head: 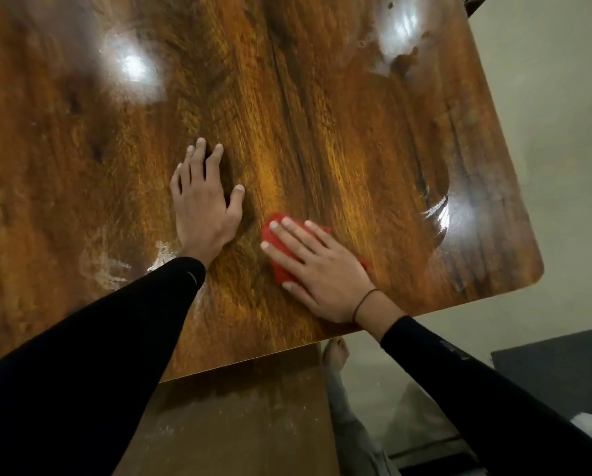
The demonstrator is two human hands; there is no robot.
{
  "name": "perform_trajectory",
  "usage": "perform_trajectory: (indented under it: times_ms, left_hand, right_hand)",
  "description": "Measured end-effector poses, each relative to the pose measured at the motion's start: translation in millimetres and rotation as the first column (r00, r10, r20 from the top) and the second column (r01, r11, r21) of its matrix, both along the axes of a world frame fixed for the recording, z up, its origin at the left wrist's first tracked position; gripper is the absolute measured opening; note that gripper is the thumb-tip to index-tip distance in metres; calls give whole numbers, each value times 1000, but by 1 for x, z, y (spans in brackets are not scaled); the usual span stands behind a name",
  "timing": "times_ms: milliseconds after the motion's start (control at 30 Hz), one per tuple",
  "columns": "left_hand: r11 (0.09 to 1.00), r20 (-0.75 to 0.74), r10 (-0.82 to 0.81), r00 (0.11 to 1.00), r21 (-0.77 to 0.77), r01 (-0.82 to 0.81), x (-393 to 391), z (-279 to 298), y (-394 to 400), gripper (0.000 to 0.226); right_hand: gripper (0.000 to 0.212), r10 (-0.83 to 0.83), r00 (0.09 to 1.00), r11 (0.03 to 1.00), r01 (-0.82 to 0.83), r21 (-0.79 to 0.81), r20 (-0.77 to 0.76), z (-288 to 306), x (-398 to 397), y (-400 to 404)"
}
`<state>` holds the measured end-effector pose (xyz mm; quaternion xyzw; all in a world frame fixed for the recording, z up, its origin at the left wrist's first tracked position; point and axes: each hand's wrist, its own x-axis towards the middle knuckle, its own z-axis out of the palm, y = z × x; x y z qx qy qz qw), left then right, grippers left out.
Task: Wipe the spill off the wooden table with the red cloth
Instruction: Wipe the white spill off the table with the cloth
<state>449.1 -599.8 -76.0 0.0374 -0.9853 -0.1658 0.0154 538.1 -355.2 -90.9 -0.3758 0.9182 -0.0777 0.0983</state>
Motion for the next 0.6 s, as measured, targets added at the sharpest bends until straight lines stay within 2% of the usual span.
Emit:
perform_trajectory:
  times_ms: [100,200,267,333,467,600]
  left_hand:
    - [1000,3,-6,1000,6,6,0,0,1,70]
    - [999,24,-37,999,3,37,2,2,2,68]
    - [994,31,-108,994,-14,109,8,6,4,65]
    - [981,54,-194,980,-5,194,20,10,18,63]
    - [947,89,-320,943,69,315,50,13,83,60]
    - [928,49,-359,932,127,351,53,12,150,56]
  right_hand:
    - [74,178,984,984,-178,-28,21,-3,34,10]
    - [74,172,985,985,-172,-18,33,-1,56,52]
    - [73,57,997,998,-58,14,55,6,66,92]
    - [72,-159,985,986,156,60,65,14,65,139]
    - [73,-576,814,817,573,68,76,29,24,205]
    - [72,-724,690,688,719,94,21,27,-30,187]
